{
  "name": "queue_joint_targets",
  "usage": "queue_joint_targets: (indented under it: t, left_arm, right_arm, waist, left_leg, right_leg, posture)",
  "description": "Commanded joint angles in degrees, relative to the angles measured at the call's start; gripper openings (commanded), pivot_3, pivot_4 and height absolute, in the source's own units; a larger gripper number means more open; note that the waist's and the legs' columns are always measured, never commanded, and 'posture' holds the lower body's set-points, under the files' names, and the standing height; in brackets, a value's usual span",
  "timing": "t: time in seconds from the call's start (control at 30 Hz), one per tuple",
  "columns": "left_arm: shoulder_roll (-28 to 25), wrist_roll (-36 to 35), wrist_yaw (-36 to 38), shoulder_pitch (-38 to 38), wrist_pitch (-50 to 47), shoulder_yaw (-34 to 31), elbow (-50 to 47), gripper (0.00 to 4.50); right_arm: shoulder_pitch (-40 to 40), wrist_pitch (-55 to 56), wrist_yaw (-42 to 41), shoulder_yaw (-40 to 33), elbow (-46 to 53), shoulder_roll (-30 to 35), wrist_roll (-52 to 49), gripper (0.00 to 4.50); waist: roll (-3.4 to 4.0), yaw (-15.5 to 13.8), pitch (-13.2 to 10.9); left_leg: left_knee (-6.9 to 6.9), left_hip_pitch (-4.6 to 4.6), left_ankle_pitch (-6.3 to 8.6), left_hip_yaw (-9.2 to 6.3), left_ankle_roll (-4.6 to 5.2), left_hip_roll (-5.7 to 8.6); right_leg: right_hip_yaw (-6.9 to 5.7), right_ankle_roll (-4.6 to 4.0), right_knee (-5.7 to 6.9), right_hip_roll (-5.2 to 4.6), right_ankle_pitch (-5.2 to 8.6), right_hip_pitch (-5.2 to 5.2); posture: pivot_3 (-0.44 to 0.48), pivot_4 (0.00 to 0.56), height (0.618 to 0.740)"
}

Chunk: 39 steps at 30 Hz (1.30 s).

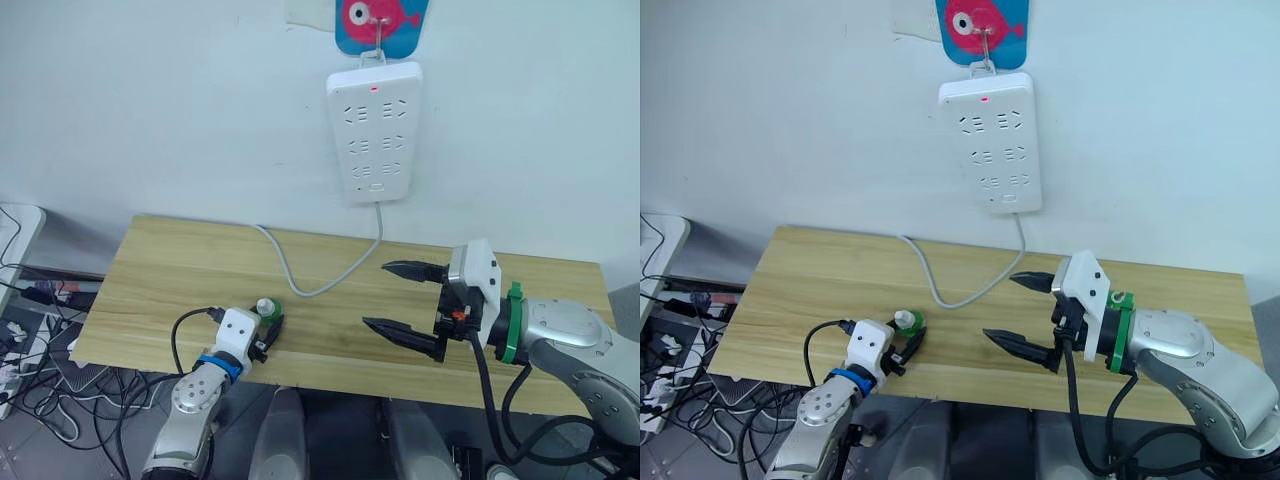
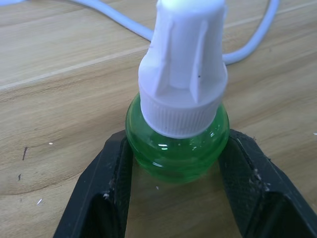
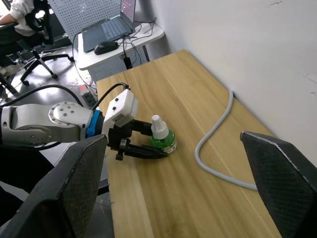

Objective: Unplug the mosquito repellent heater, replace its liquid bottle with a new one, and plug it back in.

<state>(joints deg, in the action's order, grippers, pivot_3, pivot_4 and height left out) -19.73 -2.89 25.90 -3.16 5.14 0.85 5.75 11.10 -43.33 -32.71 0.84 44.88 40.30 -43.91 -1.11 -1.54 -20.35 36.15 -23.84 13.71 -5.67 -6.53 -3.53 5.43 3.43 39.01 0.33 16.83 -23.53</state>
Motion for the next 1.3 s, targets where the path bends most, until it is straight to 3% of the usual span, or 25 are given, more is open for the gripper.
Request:
queue_joint_targets:
  t: [0.03, 0.27, 0.37, 0.5, 0.67, 0.93, 1.03, 1.3]
  left_arm:
    - [-2.9, -1.5, 6.3, 2.0, -0.4, 2.6, -7.8, 2.17]
    - [-10.5, -9.8, 23.6, 8.4, -7.9, 7.9, -17.9, 2.17]
    - [-12.6, -12.7, 30.8, 13.5, -10.4, 9.7, -16.8, 2.17]
    - [-12.7, -14.7, 42.3, 26.8, -14.5, 14.3, -10.0, 2.17]
    - [-9.9, -11.9, 47.4, 36.4, -13.1, 18.3, -3.1, 2.17]
    - [-6.3, -9.7, 49.5, 40.9, -10.8, 20.1, 0.9, 2.17]
    - [-6.0, -9.6, 50.0, 41.3, -10.4, 19.9, 1.7, 2.17]
    - [-6.1, -8.8, 50.8, 41.3, -8.8, 19.4, 3.2, 2.17]
  right_arm:
    - [-2.3, -0.9, 3.5, -1.1, 2.6, -1.2, -0.2, 4.5]
    - [-6.0, -0.2, 7.0, 0.7, 4.8, -2.6, 2.3, 4.5]
    - [-5.0, -0.6, 8.6, 1.5, 5.1, -4.0, 2.7, 4.5]
    - [-2.0, -1.9, 11.7, 5.8, 7.0, -6.6, 3.9, 4.5]
    - [1.9, -3.3, 13.6, 9.4, 5.3, -9.1, 6.2, 4.5]
    - [5.5, -5.9, 16.9, 12.2, 1.2, -11.7, 11.1, 4.5]
    - [4.2, -6.8, 16.2, 12.5, 1.5, -10.9, 11.8, 3.93]
    - [1.4, -7.6, 14.5, 10.5, 3.0, -8.6, 11.7, 1.15]
  waist:
    - [-0.01, -0.2, 0.0]
    - [-0.02, 0.1, 0.0]
    - [-0.02, 0.3, 0.0]
    - [-0.03, 0.2, 0.0]
    - [-0.06, 0.6, 0.1]
    - [-0.06, 1.7, 0.1]
    - [-0.06, 1.7, 0.1]
    - [-0.06, 1.7, 0.1]
  left_leg:
    - [0.0, -0.02, -0.05, -0.04, -0.09, 0.0]
    - [-0.02, -0.01, -0.11, -0.03, -0.19, -0.02]
    - [-0.01, 0.02, -0.11, -0.01, -0.19, -0.02]
    - [0.01, -0.01, -0.08, -0.08, -0.08, -0.02]
    - [0.05, -0.07, -0.11, -0.08, -0.14, 0.02]
    - [0.11, -0.08, -0.11, -0.14, -0.1, -0.01]
    - [0.12, -0.08, -0.1, -0.13, -0.08, 0.0]
    - [0.21, -0.08, -0.03, -0.15, 0.05, 0.0]
  right_leg:
    - [-0.05, 0.0, 0.0, 0.0, 0.0, 0.0]
    - [-0.06, 0.0, 0.01, 0.0, 0.0, 0.01]
    - [-0.03, 0.0, 0.03, 0.01, 0.0, 0.0]
    - [-0.12, 0.0, 0.08, 0.07, 0.0, -0.02]
    - [-0.12, -0.02, 0.0, 0.05, 0.0, -0.01]
    - [-0.16, -0.03, 0.12, 0.06, -0.01, -0.04]
    - [-0.15, -0.03, 0.11, 0.06, -0.01, -0.04]
    - [-0.15, -0.04, 0.22, 0.07, -0.01, -0.04]
  posture:
    - [0.148, 0.323, 0.74]
    - [0.141, 0.313, 0.74]
    - [0.118, 0.314, 0.74]
    - [0.085, 0.322, 0.74]
    - [0.061, 0.318, 0.74]
    - [0.044, 0.329, 0.74]
    - [0.042, 0.33, 0.74]
    - [0.048, 0.338, 0.74]
